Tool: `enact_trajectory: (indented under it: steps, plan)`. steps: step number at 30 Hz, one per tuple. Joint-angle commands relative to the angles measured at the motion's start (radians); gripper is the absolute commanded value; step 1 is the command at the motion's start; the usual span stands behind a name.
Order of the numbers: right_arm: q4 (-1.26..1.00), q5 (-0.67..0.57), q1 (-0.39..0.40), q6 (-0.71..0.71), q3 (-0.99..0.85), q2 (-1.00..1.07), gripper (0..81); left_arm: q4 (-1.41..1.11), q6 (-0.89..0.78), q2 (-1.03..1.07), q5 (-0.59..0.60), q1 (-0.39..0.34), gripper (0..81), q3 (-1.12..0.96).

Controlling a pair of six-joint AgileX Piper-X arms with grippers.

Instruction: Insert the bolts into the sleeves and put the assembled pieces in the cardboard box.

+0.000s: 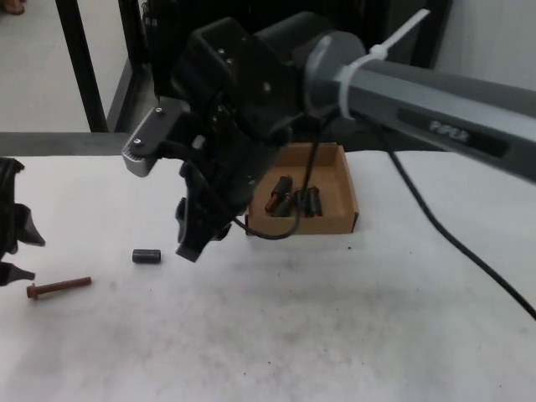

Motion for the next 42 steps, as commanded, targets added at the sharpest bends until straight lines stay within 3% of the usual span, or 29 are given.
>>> enact_trajectory:
  steps: [1, 7, 23, 42]
  plan:
    - [0.034, -0.045, 0.001, 0.03, -0.05, 0.028, 40.3, -0.026, -0.013, 0.018, 0.001, 0.001, 38.3, -0.001]
    - [0.047, -0.094, 0.006, 0.039, -0.075, 0.045, 40.3, -0.031, -0.021, 0.05, 0.003, 0.001, 37.7, -0.001]
    - [0.042, -0.094, 0.008, 0.074, -0.075, 0.045, 40.3, -0.094, -0.035, 0.132, -0.007, -0.003, 20.9, -0.025]
    - [-0.007, -0.094, 0.008, 0.077, -0.075, 0.045, 40.3, -0.028, 0.045, 0.206, -0.025, -0.015, 18.2, -0.065]
